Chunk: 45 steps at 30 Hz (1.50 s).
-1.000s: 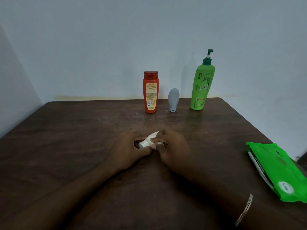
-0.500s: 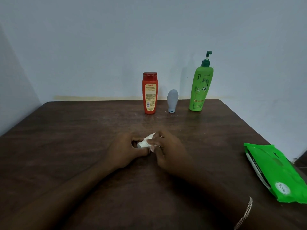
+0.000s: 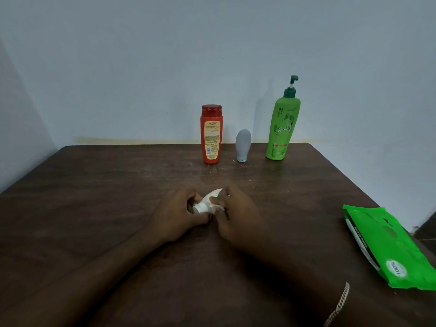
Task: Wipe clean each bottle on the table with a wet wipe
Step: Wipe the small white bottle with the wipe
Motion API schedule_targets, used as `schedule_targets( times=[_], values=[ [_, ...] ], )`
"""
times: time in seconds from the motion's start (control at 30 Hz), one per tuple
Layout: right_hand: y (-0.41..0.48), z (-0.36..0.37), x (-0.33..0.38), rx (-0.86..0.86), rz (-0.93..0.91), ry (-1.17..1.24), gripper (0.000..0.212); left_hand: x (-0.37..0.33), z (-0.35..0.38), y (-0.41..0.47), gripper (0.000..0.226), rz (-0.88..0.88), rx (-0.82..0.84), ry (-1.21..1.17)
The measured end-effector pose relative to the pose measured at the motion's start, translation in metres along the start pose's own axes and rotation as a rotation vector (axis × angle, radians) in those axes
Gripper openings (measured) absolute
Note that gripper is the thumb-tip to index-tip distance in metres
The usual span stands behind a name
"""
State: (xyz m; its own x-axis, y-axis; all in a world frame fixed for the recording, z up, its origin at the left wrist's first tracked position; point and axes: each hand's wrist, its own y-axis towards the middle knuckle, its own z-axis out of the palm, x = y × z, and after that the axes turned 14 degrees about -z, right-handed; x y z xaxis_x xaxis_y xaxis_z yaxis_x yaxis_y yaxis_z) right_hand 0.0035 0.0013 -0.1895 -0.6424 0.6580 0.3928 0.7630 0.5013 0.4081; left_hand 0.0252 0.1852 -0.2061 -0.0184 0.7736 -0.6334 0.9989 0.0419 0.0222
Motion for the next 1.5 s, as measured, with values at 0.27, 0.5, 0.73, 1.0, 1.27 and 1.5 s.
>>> schedule_targets(
  times=[0.27, 0.5, 0.73, 1.0, 1.27, 1.5],
  values=[
    [-0.002, -0.010, -0.022, 0.036, -0.108, -0.036, 0.033, 0.001, -0.001, 0.001, 0.034, 0.018, 0.022, -0.015],
    [0.002, -0.017, -0.027, -0.043, -0.043, -0.026, 0.027, -0.001, -0.001, 0.001, 0.034, 0.022, -0.010, 0.003],
    [0.004, -0.009, -0.016, -0.038, -0.070, 0.017, 0.010, 0.001, 0.000, 0.001, 0.036, 0.042, -0.011, -0.004],
    [0.010, -0.019, -0.023, 0.089, 0.071, -0.144, 0.037, -0.001, -0.001, 0.000, 0.035, 0.046, -0.031, 0.010],
    [0.005, -0.014, -0.006, 0.091, -0.123, -0.043, 0.030, -0.001, 0.000, 0.001, 0.036, 0.043, -0.005, 0.008],
    [0.011, -0.022, -0.038, -0.089, 0.027, -0.056, 0.022, -0.001, -0.003, -0.001, 0.034, 0.072, -0.014, 0.022]
  ],
)
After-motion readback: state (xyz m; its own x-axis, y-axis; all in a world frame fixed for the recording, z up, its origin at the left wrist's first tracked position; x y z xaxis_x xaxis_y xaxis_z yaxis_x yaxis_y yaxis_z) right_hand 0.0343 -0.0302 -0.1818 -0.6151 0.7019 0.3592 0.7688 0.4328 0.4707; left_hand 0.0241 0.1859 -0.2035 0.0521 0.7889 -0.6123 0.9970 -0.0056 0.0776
